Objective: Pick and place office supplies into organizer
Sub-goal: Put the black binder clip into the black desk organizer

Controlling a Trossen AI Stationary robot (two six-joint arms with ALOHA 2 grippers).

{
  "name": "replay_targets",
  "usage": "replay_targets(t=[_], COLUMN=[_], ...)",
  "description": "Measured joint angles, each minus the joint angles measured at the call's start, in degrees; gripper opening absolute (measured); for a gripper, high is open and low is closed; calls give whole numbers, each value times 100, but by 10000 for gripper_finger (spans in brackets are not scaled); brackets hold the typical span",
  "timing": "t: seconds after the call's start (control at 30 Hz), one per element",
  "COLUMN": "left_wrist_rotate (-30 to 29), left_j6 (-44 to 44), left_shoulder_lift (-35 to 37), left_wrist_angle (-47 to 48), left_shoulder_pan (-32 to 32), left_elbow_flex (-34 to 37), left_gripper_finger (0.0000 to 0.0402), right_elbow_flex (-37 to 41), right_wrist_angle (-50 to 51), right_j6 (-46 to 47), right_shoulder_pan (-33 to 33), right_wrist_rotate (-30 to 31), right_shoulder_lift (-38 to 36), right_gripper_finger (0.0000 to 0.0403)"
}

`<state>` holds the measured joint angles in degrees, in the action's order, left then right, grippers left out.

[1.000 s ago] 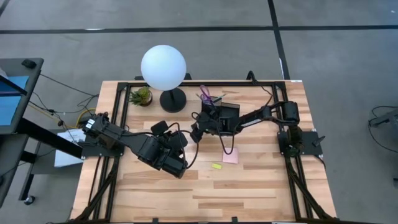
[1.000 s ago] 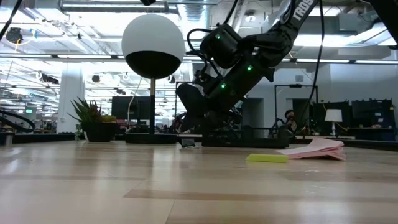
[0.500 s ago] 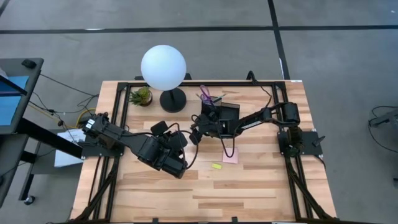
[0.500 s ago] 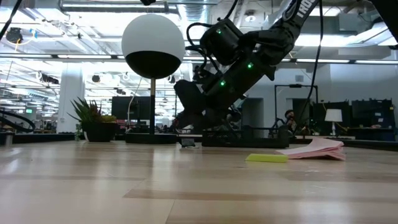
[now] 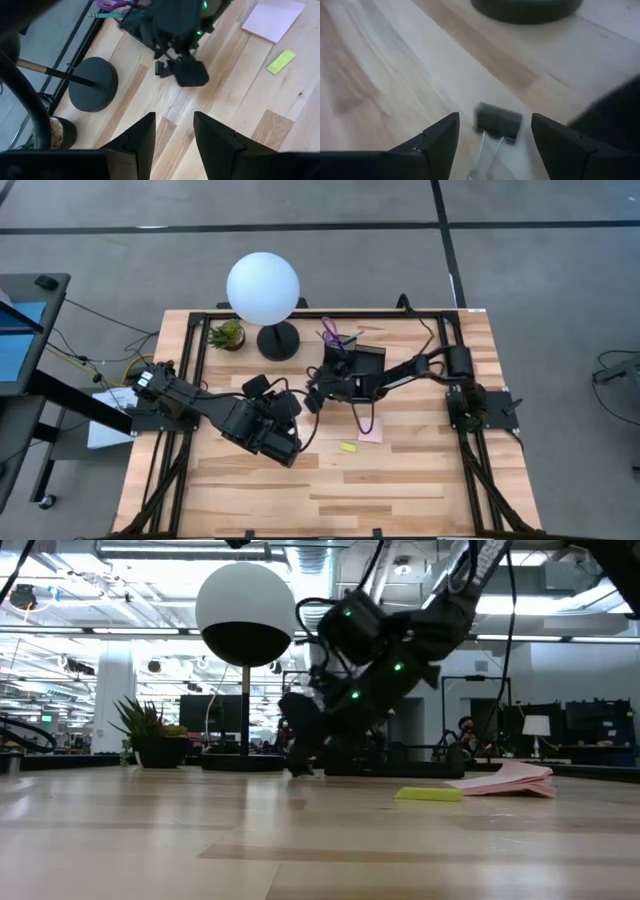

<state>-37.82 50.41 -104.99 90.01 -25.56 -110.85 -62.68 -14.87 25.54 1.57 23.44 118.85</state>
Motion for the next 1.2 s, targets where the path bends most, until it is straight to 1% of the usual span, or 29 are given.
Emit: replay_targets(t=[0.1, 0.13, 0.27, 0.4, 0.67, 0.87, 0.93, 1.1, 1.2], left_wrist_rotate=[0, 2, 3, 1, 0, 0, 0, 0, 0], left_j6=[0, 0, -2, -9, 16, 162, 199, 267, 273], left_shoulder_lift=[0, 0, 0, 0, 0, 0, 0, 0, 0], left_wrist_angle=[-3, 3, 1, -2, 1, 1, 0, -2, 1], left_shoulder_pan=[-3, -7, -36, -84, -228, -338, -377, -451, -466], left_elbow_flex=[0, 2, 2, 2, 2, 2, 2, 2, 2], left_gripper_finger=[129, 129, 129, 129, 129, 129, 129, 129, 129], right_elbow_flex=[-276, -343, -716, -918, -963, -950, -950, -952, -946], right_wrist_angle=[-128, -34, 266, 571, 998, 1149, 1231, 1435, 1461], right_j6=[-22, -97, -128, -188, -154, -42, -29, 155, 166], right_shoulder_pan=[-6, -13, -67, -83, -199, -447, -481, -483, -481], right_wrist_rotate=[-99, -39, 117, 213, 232, 786, 857, 813, 632], right_shoulder_lift=[402, 507, 733, 767, 756, 763, 762, 756, 752], right_gripper_finger=[244, 244, 244, 244, 244, 244, 244, 244, 241])
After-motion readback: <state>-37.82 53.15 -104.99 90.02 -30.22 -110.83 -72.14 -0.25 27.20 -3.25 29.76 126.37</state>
